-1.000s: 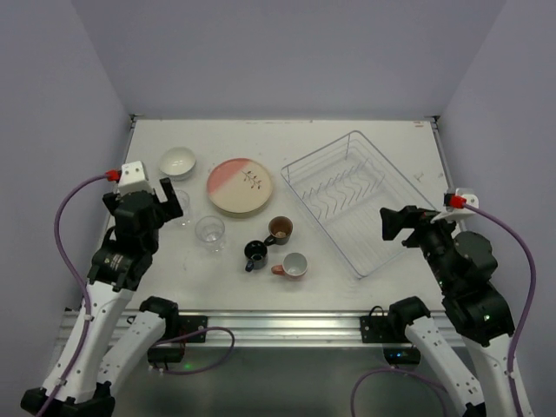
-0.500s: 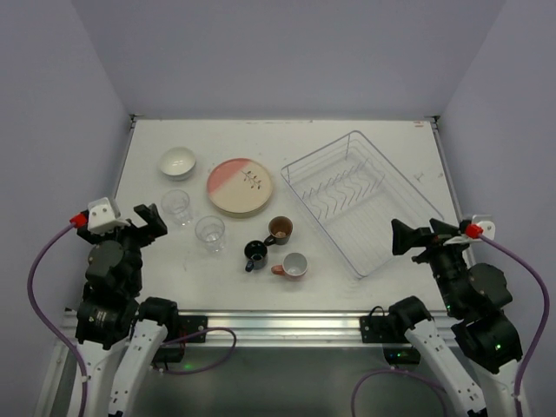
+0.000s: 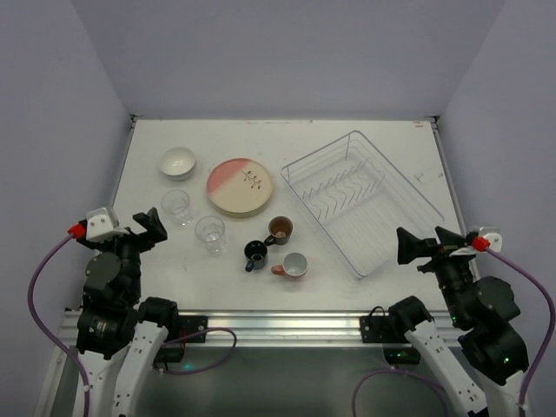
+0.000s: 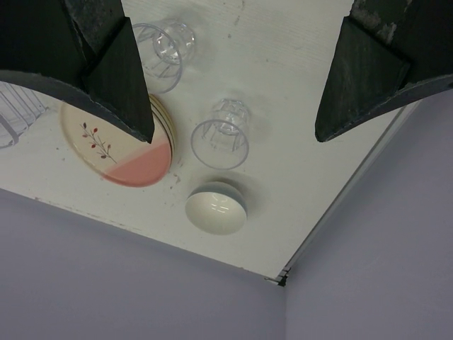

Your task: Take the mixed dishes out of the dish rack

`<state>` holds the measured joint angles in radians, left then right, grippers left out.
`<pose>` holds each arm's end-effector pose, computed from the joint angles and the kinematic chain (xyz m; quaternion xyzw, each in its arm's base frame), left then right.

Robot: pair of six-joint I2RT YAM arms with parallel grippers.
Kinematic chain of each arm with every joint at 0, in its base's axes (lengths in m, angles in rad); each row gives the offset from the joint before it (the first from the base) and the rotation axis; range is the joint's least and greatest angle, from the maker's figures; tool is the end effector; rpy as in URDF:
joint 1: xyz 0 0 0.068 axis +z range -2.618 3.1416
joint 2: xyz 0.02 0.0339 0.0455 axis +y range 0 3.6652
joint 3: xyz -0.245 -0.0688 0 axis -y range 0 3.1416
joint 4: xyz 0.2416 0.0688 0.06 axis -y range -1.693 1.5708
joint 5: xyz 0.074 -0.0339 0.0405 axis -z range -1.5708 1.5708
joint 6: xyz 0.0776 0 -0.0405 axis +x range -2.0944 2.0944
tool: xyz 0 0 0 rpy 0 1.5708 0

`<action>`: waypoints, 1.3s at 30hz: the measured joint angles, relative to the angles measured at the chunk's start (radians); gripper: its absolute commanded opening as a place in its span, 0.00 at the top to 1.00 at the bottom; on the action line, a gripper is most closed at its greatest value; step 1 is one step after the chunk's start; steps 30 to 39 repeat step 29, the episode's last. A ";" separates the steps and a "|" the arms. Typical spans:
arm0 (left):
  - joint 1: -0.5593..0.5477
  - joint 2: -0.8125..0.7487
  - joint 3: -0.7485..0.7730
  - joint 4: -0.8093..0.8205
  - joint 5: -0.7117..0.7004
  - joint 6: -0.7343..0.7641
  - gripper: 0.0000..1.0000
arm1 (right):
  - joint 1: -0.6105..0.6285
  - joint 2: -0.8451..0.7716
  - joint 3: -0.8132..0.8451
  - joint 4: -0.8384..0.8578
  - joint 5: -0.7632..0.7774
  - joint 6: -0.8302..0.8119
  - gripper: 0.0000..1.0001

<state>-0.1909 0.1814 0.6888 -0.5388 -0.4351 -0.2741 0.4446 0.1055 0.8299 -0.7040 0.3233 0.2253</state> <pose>0.1096 0.0121 0.3230 -0.1792 0.6943 -0.0057 0.6969 0.0694 0.0057 0.3473 0.0387 0.6992 0.1254 0.7028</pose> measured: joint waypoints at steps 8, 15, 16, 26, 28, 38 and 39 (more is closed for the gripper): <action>-0.001 -0.010 0.000 0.000 0.008 0.002 0.00 | 0.000 0.030 0.053 -0.016 0.005 -0.026 0.01; -0.002 -0.015 0.000 0.001 0.039 0.007 0.00 | 0.000 0.031 0.053 -0.018 0.027 -0.033 0.01; -0.002 -0.016 0.000 0.002 0.042 0.007 0.00 | 0.000 0.031 0.053 -0.018 0.027 -0.033 0.01; -0.002 -0.016 -0.013 0.011 0.065 0.010 0.00 | 0.000 0.032 0.005 -0.002 0.027 -0.027 0.01; -0.003 -0.017 -0.013 0.012 0.065 0.010 0.00 | 0.000 0.032 0.002 0.003 0.027 -0.027 0.01; -0.004 -0.018 -0.013 0.013 0.065 0.010 0.00 | 0.000 0.032 0.001 0.003 0.027 -0.027 0.01; -0.004 -0.018 -0.013 0.013 0.065 0.010 0.00 | 0.000 0.032 0.001 0.003 0.027 -0.027 0.01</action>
